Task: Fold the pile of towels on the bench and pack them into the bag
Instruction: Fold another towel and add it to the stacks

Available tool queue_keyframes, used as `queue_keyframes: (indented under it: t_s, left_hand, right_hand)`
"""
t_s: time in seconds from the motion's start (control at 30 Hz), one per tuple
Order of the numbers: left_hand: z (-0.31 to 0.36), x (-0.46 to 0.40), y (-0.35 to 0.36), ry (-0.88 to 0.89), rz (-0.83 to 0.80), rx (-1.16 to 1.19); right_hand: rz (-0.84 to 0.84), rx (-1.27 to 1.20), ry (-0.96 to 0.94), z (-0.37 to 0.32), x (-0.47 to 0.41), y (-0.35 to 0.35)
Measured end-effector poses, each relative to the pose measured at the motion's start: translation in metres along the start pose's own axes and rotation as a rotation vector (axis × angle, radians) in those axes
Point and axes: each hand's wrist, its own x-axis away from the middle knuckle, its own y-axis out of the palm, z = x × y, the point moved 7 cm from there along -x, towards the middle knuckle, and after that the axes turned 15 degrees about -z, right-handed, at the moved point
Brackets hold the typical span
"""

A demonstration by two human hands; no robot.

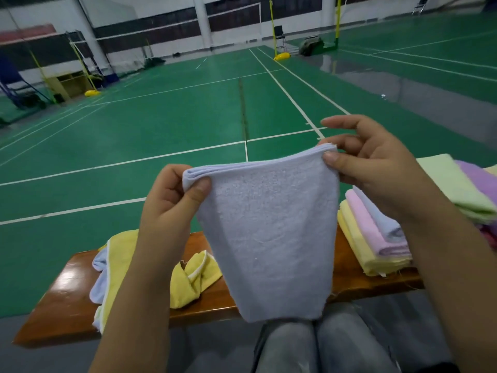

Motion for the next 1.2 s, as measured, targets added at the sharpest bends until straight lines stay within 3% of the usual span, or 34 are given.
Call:
queue_keyframes:
  t_s: [0.2, 0.4, 0.5, 0.6, 0.73, 0.87, 1.0, 1.2]
  left_hand:
    - [-0.061, -0.048, -0.008, -0.256, 0.025, -0.065]
    - [-0.028, -0.068, -0.016, -0.075, 0.008, -0.03]
    - [-0.032, -0.04, -0.007, -0.06, -0.075, 0.023]
    - [-0.074, 0.008, 0.006, -0.202, -0.119, 0.069]
    - [-0.144, 0.088, 0.029, -0.487, -0.192, 0.081]
    - [-0.178, 0.15, 0.041, -0.717, -0.229, 0.164]
    - [-0.184, 0.158, 0.04, -0.792, -0.203, 0.171]
    - [-0.197, 0.101, 0.017, -0.768, -0.059, -0.053]
  right_hand:
    - [0.071, 0.104, 0.144, 0.039, -0.042, -0.02]
    - [0.092, 0.16, -0.079, 0.001, -0.05, -0.022]
    - [0.064, 0.159, -0.081, 0.011, -0.022, -0.02]
    - [-0.001, 0.086, 0.044, 0.063, 0.02, -0.012]
    - [-0.069, 0.018, 0.375, 0.161, 0.089, 0.005]
    - [-0.15, -0.103, 0.616, 0.206, 0.139, 0.02]
    - [-0.151, -0.137, 0.646, 0.203, 0.132, 0.02]
    - [-0.095, 0.19, 0.6, 0.214, 0.064, 0.007]
